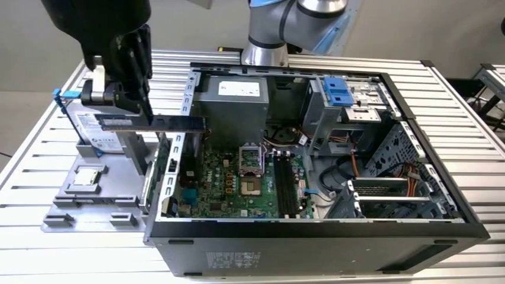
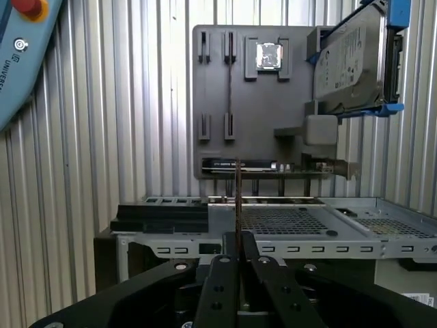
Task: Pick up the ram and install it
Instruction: 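Pick up the ram and move it above insertion slot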
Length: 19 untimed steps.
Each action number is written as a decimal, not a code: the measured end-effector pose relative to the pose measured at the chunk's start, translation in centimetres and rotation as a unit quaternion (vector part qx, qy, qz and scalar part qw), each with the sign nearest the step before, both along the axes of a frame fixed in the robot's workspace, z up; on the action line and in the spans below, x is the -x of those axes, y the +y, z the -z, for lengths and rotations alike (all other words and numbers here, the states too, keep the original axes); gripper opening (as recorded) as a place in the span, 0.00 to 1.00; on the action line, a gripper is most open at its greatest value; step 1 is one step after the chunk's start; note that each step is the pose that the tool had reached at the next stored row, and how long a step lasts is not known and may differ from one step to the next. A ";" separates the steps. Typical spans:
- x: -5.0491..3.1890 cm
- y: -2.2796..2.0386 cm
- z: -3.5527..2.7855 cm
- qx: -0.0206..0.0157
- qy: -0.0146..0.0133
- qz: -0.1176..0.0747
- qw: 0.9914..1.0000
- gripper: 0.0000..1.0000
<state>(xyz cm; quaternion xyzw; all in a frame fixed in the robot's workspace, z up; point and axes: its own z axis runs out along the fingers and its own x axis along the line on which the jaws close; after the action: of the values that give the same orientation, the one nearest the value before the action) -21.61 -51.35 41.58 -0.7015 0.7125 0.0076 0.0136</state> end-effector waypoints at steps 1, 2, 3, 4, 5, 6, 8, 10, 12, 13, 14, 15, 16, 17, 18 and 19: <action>-0.41 0.00 0.00 0.000 0.000 0.000 1.000 0.00; -0.81 0.00 0.00 0.000 0.000 0.000 1.000 0.00; -1.21 0.00 0.00 0.000 0.000 0.000 1.000 0.00; -1.58 0.00 0.00 0.000 0.000 0.000 1.000 0.00; -1.94 0.00 0.00 0.000 0.000 0.000 1.000 0.00; -2.34 0.00 0.01 0.000 0.000 0.000 1.000 0.00; -3.13 0.00 0.00 0.000 0.000 0.000 1.000 0.00; -3.86 0.00 0.00 0.000 0.000 0.000 1.000 0.00; -4.57 0.00 0.00 0.000 0.000 0.000 1.000 0.00; -4.92 0.00 0.00 0.000 0.000 0.000 1.000 0.00; -5.29 0.00 0.00 0.000 0.000 0.000 1.000 0.00; -5.64 0.00 0.00 0.000 0.000 0.000 1.000 0.00; -6.01 0.01 0.00 0.000 0.000 0.000 1.000 0.00; -6.35 0.01 0.00 0.000 0.000 0.000 1.000 0.00; -6.67 0.01 0.00 0.000 0.000 0.000 1.000 0.00; -7.01 0.01 0.00 0.000 0.000 0.000 1.000 0.00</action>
<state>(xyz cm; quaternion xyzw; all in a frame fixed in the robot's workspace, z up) -14.60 -51.34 41.57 -0.7015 0.7125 0.0076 0.0135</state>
